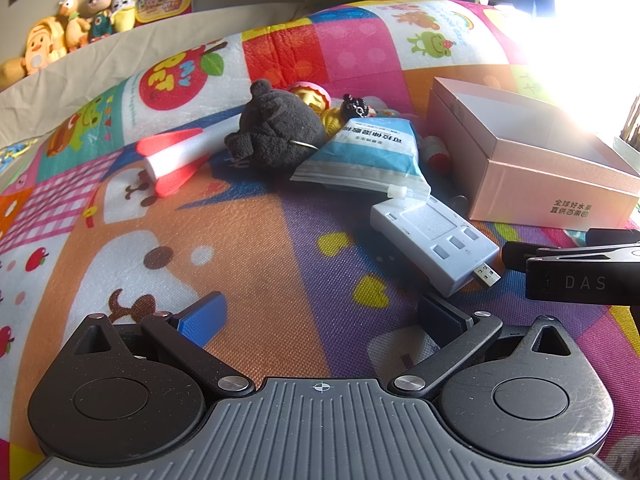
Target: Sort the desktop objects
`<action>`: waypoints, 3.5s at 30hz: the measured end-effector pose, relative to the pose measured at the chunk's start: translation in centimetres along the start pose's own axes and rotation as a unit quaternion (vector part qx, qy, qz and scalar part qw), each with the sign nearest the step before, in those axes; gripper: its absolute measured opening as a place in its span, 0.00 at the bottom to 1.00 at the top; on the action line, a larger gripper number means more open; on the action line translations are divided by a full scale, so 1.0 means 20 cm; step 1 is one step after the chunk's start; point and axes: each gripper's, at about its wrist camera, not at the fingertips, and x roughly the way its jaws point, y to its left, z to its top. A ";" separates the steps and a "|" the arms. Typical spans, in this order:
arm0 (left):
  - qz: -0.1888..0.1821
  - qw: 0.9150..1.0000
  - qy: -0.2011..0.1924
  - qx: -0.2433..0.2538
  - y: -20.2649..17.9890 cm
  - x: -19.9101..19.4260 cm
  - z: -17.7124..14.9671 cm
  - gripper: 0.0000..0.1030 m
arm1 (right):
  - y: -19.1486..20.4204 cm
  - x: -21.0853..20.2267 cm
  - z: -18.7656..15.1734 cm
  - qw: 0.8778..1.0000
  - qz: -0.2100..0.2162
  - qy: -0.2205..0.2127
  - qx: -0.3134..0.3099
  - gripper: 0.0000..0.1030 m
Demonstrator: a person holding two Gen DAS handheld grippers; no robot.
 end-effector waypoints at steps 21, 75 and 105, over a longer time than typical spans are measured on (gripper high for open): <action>0.000 1.000 0.000 0.000 0.00 0.00 0.00 1.00 | 0.00 0.00 0.00 1.000 0.000 0.000 0.000 1.00; 0.050 0.998 -0.033 -0.031 0.25 -0.13 0.20 1.00 | 0.27 -0.15 0.08 0.980 0.169 0.005 -0.106 0.74; -0.059 0.990 -0.059 0.118 -0.10 0.19 0.32 0.50 | -0.29 -0.43 -0.16 0.996 0.075 -0.034 -0.025 0.80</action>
